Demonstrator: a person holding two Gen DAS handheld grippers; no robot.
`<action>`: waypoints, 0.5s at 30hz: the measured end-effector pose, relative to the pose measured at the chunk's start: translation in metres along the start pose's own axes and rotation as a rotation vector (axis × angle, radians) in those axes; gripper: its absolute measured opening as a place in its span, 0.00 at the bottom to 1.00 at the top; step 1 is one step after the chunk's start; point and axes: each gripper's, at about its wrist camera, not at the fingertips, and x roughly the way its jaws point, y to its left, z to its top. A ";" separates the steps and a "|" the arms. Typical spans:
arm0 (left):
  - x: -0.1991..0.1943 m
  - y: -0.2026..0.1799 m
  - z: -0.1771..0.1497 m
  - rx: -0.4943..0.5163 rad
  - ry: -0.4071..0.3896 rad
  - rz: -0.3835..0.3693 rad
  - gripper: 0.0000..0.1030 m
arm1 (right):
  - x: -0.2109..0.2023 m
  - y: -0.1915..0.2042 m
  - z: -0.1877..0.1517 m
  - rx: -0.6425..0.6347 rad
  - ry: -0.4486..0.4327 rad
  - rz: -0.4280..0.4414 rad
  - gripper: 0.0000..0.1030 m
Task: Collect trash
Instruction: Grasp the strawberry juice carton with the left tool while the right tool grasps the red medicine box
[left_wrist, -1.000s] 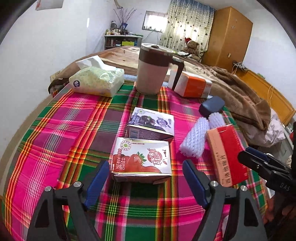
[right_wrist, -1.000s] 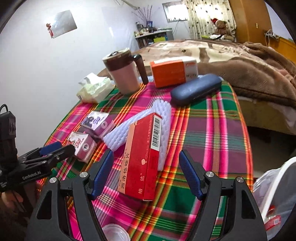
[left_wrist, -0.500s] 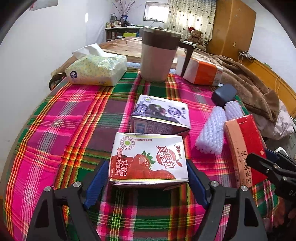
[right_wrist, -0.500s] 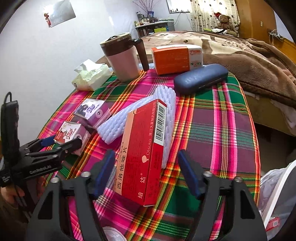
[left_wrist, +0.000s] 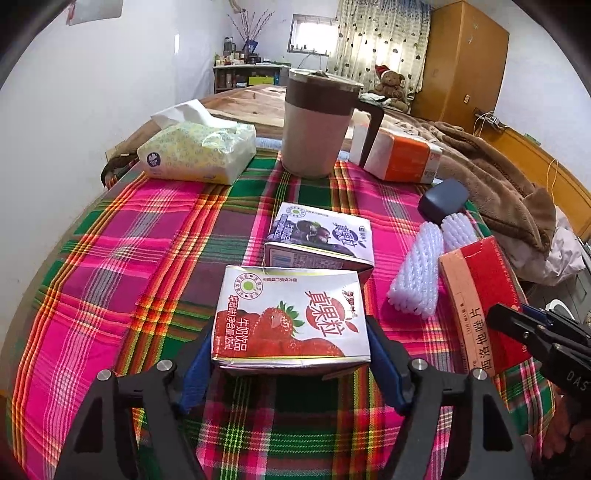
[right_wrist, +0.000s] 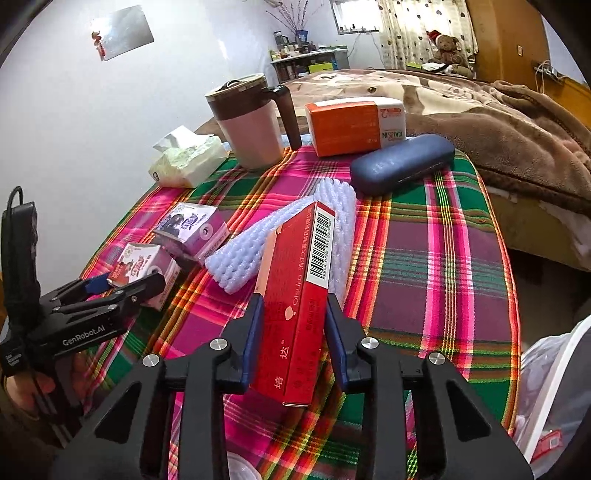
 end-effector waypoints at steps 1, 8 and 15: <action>-0.002 0.000 0.000 -0.003 -0.005 0.000 0.72 | -0.001 0.000 0.000 0.000 -0.001 -0.001 0.31; -0.015 -0.003 -0.005 -0.006 -0.024 -0.002 0.72 | -0.006 0.004 -0.002 -0.021 -0.018 -0.022 0.25; -0.032 -0.018 -0.010 0.023 -0.037 -0.034 0.72 | -0.013 0.010 -0.003 -0.041 -0.035 -0.015 0.17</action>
